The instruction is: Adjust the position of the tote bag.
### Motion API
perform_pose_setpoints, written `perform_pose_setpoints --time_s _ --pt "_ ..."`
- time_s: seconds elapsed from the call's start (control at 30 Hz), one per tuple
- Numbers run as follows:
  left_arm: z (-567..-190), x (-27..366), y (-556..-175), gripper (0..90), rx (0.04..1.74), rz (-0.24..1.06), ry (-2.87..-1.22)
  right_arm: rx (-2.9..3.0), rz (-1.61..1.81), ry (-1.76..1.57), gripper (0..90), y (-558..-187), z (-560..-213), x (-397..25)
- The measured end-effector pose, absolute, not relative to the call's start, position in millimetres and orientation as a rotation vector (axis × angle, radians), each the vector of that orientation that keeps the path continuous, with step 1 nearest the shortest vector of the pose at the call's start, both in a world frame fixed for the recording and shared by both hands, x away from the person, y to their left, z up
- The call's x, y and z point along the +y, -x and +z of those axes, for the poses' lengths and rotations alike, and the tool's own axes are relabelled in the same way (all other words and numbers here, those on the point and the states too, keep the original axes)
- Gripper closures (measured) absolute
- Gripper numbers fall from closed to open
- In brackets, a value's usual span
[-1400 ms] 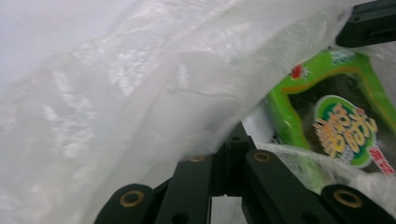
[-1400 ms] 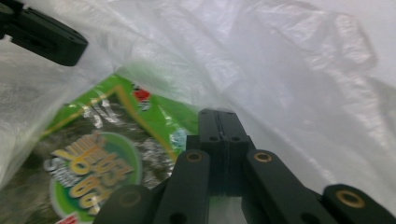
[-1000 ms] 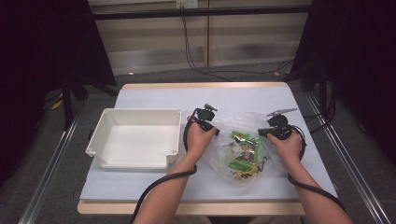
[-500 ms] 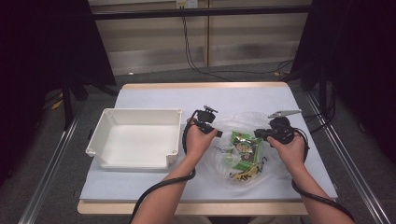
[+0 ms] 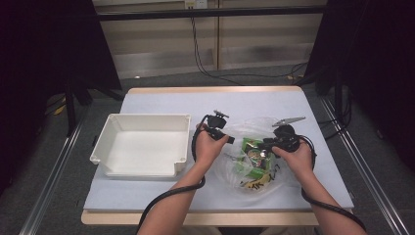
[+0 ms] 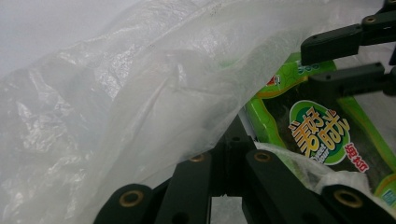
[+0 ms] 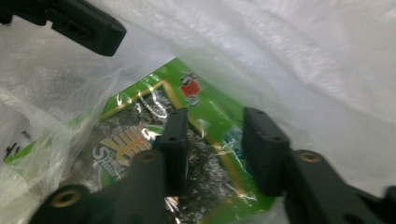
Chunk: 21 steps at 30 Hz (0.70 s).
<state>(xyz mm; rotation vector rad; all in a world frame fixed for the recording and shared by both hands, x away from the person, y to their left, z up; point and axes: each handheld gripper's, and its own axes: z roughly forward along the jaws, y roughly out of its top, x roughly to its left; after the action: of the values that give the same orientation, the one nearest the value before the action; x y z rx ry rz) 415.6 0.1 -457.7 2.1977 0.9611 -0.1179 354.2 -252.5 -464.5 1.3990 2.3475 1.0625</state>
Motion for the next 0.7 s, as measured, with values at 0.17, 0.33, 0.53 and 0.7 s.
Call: perform_pose_setpoints --time_s 0.17,0.33,0.53,0.7 --pt "-460.2 2.5 -411.7 90.0 0.962 -0.120 -2.206 2.350 1.037 -1.406 54.5 -357.7 -459.2 -250.5" --pt "-459.4 3.3 -411.2 90.0 0.985 -0.126 -2.181 2.339 0.989 -1.394 53.6 -356.9 -456.7 -255.2" --pt "-460.0 5.1 -411.5 90.0 0.963 -0.130 -2.203 2.350 1.003 -1.446 59.7 -356.0 -470.6 -263.0" --pt "-459.2 5.6 -410.5 90.0 0.962 -0.138 -2.194 2.389 1.097 -1.411 86.3 -355.5 -471.2 -263.3"
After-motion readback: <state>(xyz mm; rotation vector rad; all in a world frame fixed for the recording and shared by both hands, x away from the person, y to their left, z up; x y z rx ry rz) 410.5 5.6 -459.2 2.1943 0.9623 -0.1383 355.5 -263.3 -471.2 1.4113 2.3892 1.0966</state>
